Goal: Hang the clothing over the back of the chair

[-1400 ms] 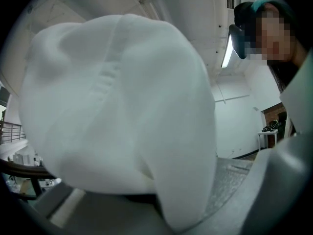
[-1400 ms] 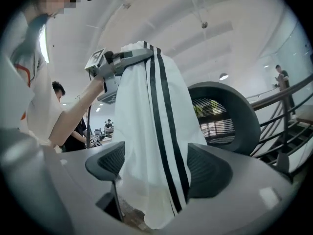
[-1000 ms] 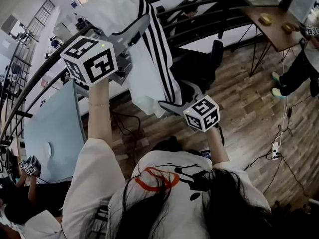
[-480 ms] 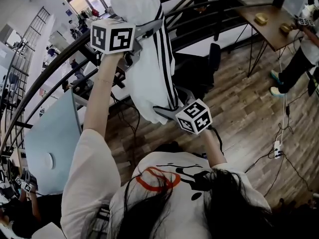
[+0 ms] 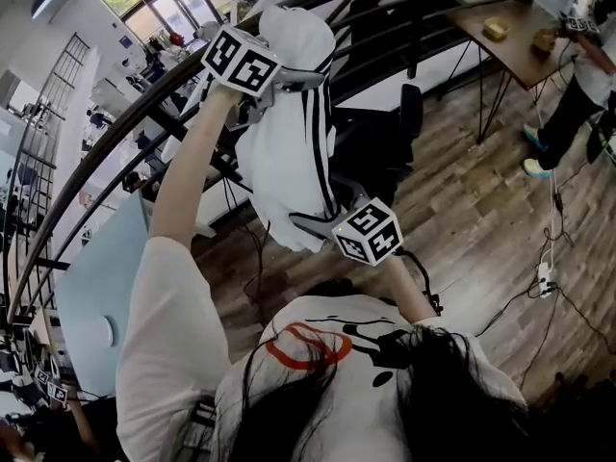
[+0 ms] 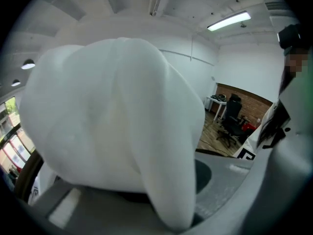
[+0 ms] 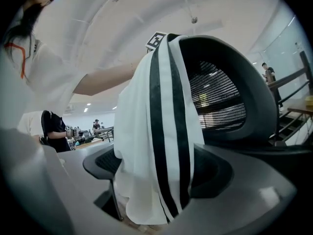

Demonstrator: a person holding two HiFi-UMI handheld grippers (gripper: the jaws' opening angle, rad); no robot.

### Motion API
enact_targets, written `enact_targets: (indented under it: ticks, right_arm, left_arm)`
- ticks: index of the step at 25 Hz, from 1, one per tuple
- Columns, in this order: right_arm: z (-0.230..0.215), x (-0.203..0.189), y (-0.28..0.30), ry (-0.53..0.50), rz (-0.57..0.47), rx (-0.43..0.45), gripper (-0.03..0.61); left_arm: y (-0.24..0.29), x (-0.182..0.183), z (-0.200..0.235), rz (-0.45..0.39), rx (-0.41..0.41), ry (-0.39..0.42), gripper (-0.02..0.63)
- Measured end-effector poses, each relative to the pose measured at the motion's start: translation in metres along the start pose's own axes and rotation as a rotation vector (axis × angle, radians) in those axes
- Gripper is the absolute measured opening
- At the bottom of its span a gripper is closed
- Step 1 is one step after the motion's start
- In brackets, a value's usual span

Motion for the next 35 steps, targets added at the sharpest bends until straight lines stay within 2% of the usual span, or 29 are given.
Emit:
enact_targets:
  ticks: [2,7,10,14,20,23,27,31,35]
  right_arm:
    - [0.000,0.000,0.000,0.004,-0.005,-0.006,0.444]
    - [-0.003,-0.002,-0.002,0.015,-0.014,-0.013,0.431]
    - [-0.005,-0.002,-0.003,0.016,-0.018,-0.023,0.416]
    - [-0.001,-0.002,-0.004,0.018,-0.022,-0.033,0.397]
    - [-0.001,-0.001,0.001,0.013,-0.018,-0.038,0.387]
    - [-0.002,-0.002,0.002,0.017,-0.020,-0.041,0.385]
    - [-0.004,-0.001,0.006,0.015,-0.019,-0.044,0.382]
    - [-0.010,0.000,0.008,0.013,-0.016,-0.048,0.380]
    - [-0.014,0.001,0.007,0.016,-0.021,-0.059,0.376]
  left_arm:
    - [0.009,-0.008,-0.002,0.047,-0.063,0.012,0.198]
    - [0.030,-0.020,-0.010,0.127,-0.200,0.126,0.204]
    - [0.040,-0.032,-0.014,0.177,-0.268,0.121,0.212]
    - [0.045,-0.044,-0.020,0.217,-0.326,0.157,0.305]
    - [0.040,-0.061,-0.019,0.342,-0.428,0.110,0.379]
    - [0.038,-0.066,-0.015,0.387,-0.443,0.106,0.450]
    - [0.033,-0.062,-0.003,0.388,-0.445,0.117,0.531]
    - [0.031,-0.060,0.014,0.378,-0.465,0.099,0.560]
    - [0.027,-0.055,0.026,0.334,-0.473,0.084,0.586]
Point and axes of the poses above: the fingertips, and each gripper's own axes: y forward along the fingers, z to its left, x out of its top, the point moved 1 cm from there along -y, backward along the fingers
